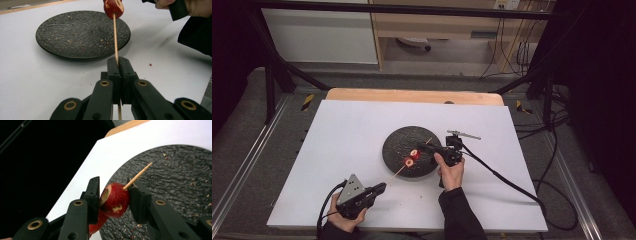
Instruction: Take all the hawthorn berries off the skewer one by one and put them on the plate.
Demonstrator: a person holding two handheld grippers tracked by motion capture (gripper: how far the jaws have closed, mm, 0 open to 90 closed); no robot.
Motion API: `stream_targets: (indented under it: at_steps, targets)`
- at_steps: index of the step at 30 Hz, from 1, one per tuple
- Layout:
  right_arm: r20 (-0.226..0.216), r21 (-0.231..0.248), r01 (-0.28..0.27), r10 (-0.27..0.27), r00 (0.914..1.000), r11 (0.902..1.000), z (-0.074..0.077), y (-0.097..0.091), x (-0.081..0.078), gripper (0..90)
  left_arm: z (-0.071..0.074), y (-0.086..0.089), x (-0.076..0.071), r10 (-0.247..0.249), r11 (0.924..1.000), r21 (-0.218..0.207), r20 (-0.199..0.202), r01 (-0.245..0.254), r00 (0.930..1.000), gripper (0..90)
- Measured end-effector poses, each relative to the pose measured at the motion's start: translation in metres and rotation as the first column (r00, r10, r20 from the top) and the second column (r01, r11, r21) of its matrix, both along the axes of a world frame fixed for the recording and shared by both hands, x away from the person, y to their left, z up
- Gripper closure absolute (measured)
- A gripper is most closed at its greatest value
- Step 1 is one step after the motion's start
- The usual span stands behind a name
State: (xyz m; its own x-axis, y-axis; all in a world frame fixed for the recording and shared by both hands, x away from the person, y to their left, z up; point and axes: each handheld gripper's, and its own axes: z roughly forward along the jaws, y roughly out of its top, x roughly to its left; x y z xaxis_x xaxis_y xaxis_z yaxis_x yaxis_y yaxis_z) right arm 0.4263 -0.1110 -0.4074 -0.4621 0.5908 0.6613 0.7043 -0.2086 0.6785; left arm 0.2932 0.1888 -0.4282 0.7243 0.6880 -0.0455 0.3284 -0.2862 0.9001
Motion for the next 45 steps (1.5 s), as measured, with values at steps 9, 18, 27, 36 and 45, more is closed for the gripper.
stream_targets:
  at_steps: [9,18,27,36,45]
  targets:
    - [0.052,-0.013,0.088,-0.087,0.9949,0.9961,0.014,-0.014,0.013,65.2,0.004,0.004,-0.002,0.000,0.9999,-0.013,0.017,0.001,0.9999,88.3]
    - [0.099,-0.094,0.159,-0.150,0.9838,0.9828,0.022,-0.034,0.037,65.3,0.005,0.013,0.002,0.033,0.9991,-0.027,0.012,-0.032,0.9994,88.3]
    - [0.038,-0.215,0.037,-0.030,0.9988,0.9758,-0.017,-0.010,0.035,64.9,0.005,0.020,0.007,0.063,0.9973,-0.038,-0.009,-0.063,0.9980,88.2]
    - [0.012,-0.298,-0.020,0.025,0.9996,0.9545,-0.040,0.001,0.033,64.5,0.003,0.020,0.009,0.060,0.9974,-0.037,-0.026,-0.061,0.9978,88.2]
    - [0.023,-0.350,-0.043,0.055,0.9982,0.9356,-0.047,0.003,0.030,58.7,0.002,0.017,0.009,0.050,0.9982,-0.030,-0.031,-0.051,0.9983,88.2]
